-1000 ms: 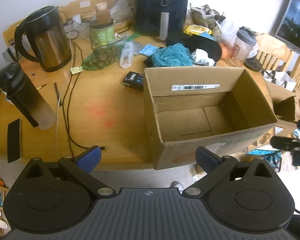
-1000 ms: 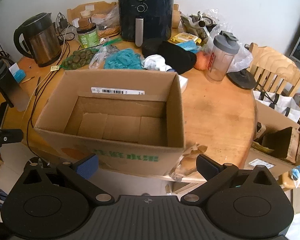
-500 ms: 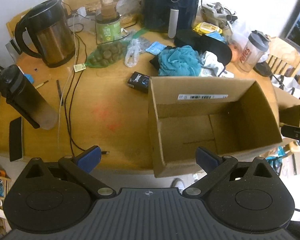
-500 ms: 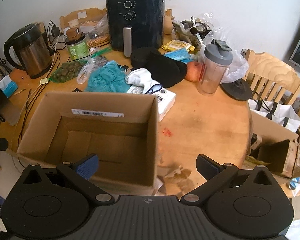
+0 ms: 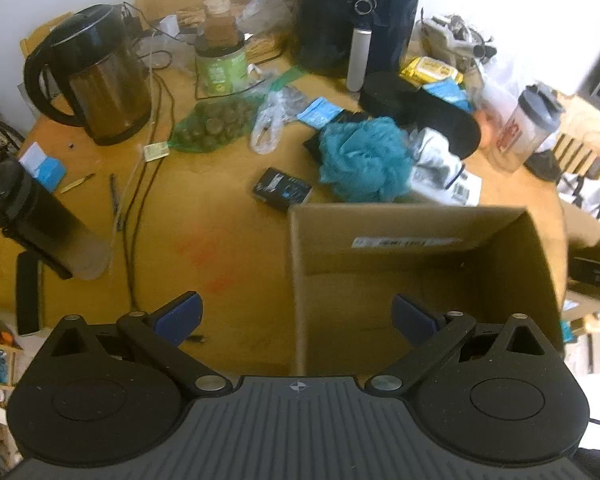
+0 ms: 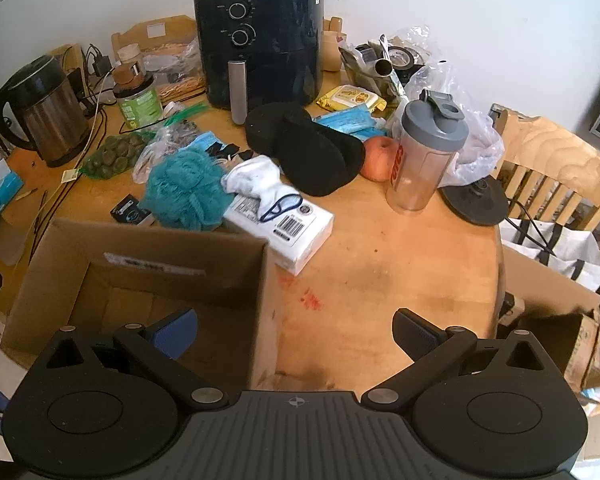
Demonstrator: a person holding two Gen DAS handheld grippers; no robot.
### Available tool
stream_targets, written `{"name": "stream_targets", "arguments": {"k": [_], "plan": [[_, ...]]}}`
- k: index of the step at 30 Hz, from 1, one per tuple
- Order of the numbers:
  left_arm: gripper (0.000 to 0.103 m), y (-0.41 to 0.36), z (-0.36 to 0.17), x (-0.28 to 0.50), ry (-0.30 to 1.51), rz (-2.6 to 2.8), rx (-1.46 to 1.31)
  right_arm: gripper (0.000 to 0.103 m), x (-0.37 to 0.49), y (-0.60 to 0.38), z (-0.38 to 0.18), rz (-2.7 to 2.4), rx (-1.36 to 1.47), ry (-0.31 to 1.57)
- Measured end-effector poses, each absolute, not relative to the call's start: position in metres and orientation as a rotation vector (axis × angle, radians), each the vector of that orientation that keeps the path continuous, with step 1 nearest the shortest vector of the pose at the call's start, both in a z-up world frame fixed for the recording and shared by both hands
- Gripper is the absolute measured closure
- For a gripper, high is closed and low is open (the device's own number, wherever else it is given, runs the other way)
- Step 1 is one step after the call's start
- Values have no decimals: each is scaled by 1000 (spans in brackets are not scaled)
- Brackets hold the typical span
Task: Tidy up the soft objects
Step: 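Reach the right gripper to the white sock and close on it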
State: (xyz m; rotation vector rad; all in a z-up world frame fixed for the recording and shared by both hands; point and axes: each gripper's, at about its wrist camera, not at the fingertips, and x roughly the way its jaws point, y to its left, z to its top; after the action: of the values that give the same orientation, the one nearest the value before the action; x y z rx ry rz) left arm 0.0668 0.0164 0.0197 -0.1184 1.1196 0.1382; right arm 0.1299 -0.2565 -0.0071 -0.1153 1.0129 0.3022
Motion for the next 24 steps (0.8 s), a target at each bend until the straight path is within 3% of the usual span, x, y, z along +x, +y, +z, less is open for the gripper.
{"name": "stream_targets", "arguments": {"k": [24], "plan": [[0,10,24,122,1076,252,-64,0,210,-257,-20,417,-119,1034]]}}
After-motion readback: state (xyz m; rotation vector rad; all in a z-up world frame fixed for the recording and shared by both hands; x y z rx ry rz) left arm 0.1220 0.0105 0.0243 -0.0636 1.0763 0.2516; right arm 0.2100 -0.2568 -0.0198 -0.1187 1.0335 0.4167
